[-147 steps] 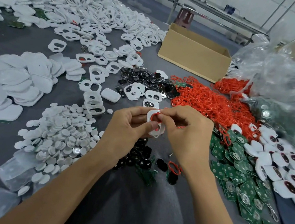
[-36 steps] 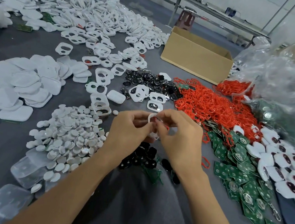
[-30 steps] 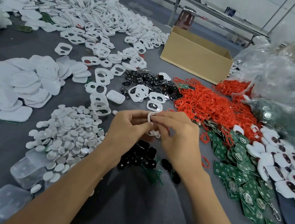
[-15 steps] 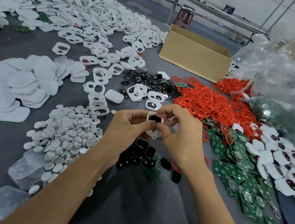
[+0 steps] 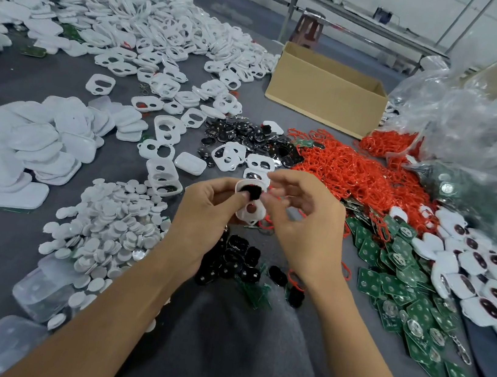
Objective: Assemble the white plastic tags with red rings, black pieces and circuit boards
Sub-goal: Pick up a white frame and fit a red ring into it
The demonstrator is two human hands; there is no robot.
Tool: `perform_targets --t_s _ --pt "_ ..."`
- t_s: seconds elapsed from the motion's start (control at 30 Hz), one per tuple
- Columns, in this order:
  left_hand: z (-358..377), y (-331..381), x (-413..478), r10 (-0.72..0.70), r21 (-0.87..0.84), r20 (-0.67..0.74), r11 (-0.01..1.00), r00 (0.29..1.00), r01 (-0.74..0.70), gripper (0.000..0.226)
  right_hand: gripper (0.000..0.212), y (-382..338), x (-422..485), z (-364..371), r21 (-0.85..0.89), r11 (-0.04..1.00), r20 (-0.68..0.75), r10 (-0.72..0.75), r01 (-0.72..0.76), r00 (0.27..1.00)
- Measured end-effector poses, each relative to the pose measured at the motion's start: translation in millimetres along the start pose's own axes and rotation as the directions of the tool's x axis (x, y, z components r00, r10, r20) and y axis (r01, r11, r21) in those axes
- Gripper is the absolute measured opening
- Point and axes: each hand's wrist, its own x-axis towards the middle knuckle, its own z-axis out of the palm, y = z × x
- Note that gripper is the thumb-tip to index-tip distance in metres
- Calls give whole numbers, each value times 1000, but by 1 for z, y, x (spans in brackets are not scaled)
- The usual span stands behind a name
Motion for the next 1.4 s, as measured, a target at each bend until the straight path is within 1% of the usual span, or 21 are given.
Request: perform_targets --t_s 0.07,0.13,0.27,0.43,0.5,0.57,0.6,0.63,0.67,0.7,0.73,0.8,0.83,0.87,0.9,0.97,1.07,1.17,1.23,1.3,1.4 --pt "0 0 -1 32 30 -1 999 1000 -32 18 27 -1 0 0 34 993 61 114 -116 992" --pt "0 0 -1 74 78 20 994 997 -75 22 19 -1 1 0 46 982 111 176 -182 978" --pt "2 -1 -3 174 185 58 966 983 -181 23 8 2 0 -1 96 973 103 201 -211 974" --pt "1 -3 -4 307 356 71 881 949 -312 34 10 6 -1 3 124 967 51 216 -221 975" --pt "1 -4 -4 329 377 70 865 942 -330 36 12 7 -3 6 125 970 28 206 -208 978" --pt "1 -3 -5 323 325 69 887 944 -327 30 12 8 -2 6 163 964 16 209 -209 978" --pt "3 -1 -6 298 243 68 921 952 -305 23 11 9 -1 5 227 949 18 220 -218 975" --pt "4 1 -7 250 121 74 959 965 -258 16 11 10 0 2 321 918 31 234 -231 972" --pt "5 3 -7 189 0 82 982 979 -190 19 12 11 2 -2 421 873 52 247 -245 968" --pt "5 4 -7 129 -99 100 988 987 -119 29 14 13 3 -4 507 821 83 255 -261 963" --pt "5 4 -5 83 -145 127 987 988 -64 34 14 13 3 -6 577 765 131 257 -285 957" --pt "2 4 -4 16 -142 233 990 972 18 33 12 15 2 -5 703 611 258 259 -365 931" --pt "2 4 -4 -23 -146 314 987 949 72 30 14 15 1 -3 751 516 319 264 -413 910" --pt "1 3 -5 -64 -173 390 975 919 141 26 19 15 -1 -1 774 447 364 265 -448 893" --pt "0 4 -6 -97 -212 444 955 891 209 24 23 15 -2 0 782 414 389 261 -466 884" --pt "-1 4 -6 -123 -292 482 911 867 292 22 25 14 -3 1 770 427 406 243 -473 881" --pt "-1 2 -5 -111 -384 466 868 878 314 16 24 15 -3 2 728 479 427 243 -491 871" --pt "0 2 -4 -117 -397 415 869 902 295 13 26 18 -1 3 720 499 412 254 -483 875" --pt "3 2 -2 -123 -428 330 864 936 265 14 19 19 -1 3 706 516 388 291 -485 874" --pt "3 4 0 -110 -444 214 874 971 197 11 14 20 0 2 683 526 392 322 -507 862" --pt "1 4 2 -45 -373 76 925 996 70 22 21 19 -2 2 653 542 422 319 -529 848"
